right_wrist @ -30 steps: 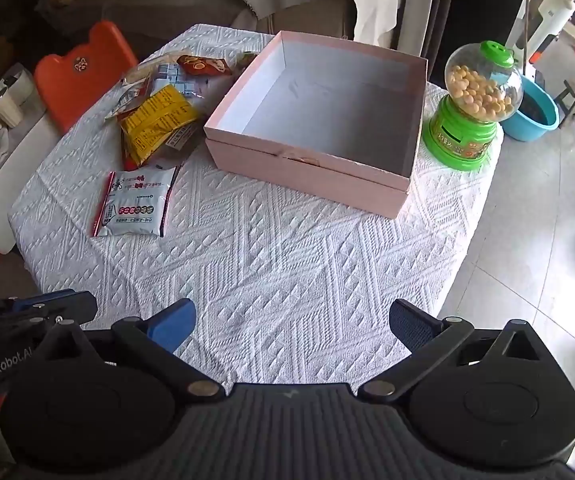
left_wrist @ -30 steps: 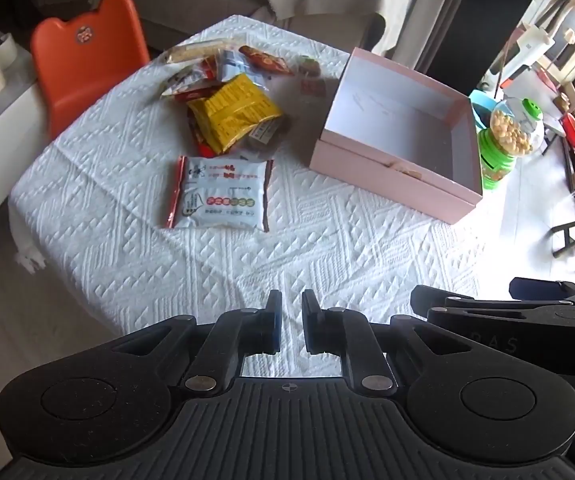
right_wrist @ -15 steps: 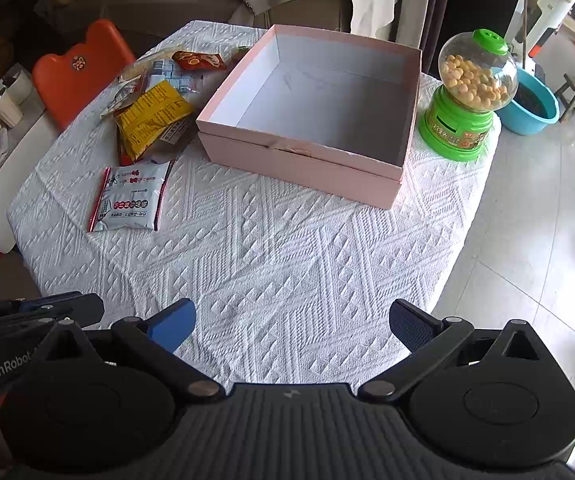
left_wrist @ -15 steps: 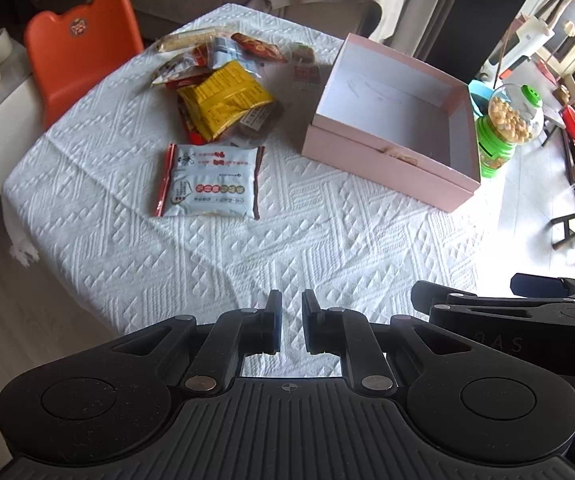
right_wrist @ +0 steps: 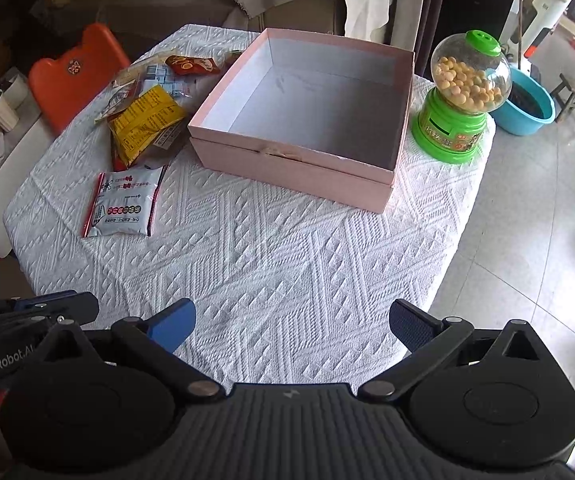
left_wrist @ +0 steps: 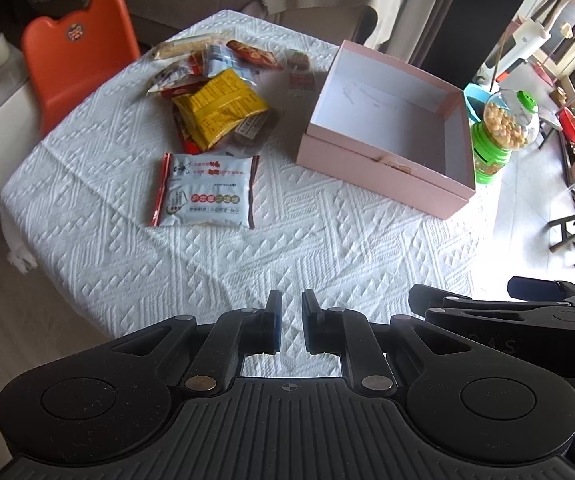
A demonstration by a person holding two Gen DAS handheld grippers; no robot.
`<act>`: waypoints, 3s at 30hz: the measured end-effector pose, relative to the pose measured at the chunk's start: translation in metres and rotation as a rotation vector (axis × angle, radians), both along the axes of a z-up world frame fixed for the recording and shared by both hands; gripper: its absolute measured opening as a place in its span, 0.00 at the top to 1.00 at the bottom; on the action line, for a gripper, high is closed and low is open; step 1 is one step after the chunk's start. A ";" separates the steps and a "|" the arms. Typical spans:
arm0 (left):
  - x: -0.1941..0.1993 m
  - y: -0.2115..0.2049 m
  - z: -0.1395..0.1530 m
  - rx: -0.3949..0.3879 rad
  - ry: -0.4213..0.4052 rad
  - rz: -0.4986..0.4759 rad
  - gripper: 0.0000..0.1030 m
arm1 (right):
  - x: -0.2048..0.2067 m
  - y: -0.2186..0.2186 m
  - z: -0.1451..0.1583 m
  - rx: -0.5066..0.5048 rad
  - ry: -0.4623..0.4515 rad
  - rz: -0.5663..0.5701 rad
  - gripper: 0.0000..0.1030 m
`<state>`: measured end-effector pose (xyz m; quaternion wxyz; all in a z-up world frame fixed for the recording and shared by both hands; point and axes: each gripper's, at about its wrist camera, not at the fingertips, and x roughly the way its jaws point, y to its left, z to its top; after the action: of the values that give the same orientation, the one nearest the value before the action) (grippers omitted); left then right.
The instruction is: Organize snacks
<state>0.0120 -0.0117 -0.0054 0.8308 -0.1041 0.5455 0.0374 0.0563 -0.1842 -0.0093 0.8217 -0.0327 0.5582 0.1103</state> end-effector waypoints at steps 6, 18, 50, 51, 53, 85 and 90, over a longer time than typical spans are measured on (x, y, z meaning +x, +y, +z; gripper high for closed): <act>0.003 0.000 0.001 0.001 -0.001 -0.003 0.86 | 0.004 0.000 0.001 -0.002 -0.003 0.000 0.00; 0.006 -0.001 -0.001 -0.006 -0.001 -0.012 0.86 | 0.007 0.004 0.001 0.002 -0.009 0.000 0.00; 0.021 0.030 -0.014 -0.013 0.015 0.008 0.86 | 0.014 0.026 -0.008 -0.021 0.006 -0.003 0.00; 0.023 0.034 -0.017 -0.018 0.013 0.011 0.86 | 0.015 0.027 -0.009 -0.022 0.007 -0.005 0.00; 0.026 0.045 -0.023 -0.059 -0.021 0.022 0.86 | 0.016 0.030 -0.011 -0.026 0.005 -0.008 0.00; 0.195 0.086 -0.096 0.159 -0.054 -0.742 0.59 | 0.048 0.163 -0.091 -0.010 -0.018 0.119 0.00; 0.195 0.081 -0.101 0.200 -0.054 -0.747 0.48 | 0.053 0.157 -0.113 -0.039 0.029 0.066 0.00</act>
<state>0.2074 0.0696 -0.1066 0.8073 0.1826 0.5173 -0.2175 0.1093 -0.0275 -0.1219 0.8087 -0.0655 0.5706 0.1268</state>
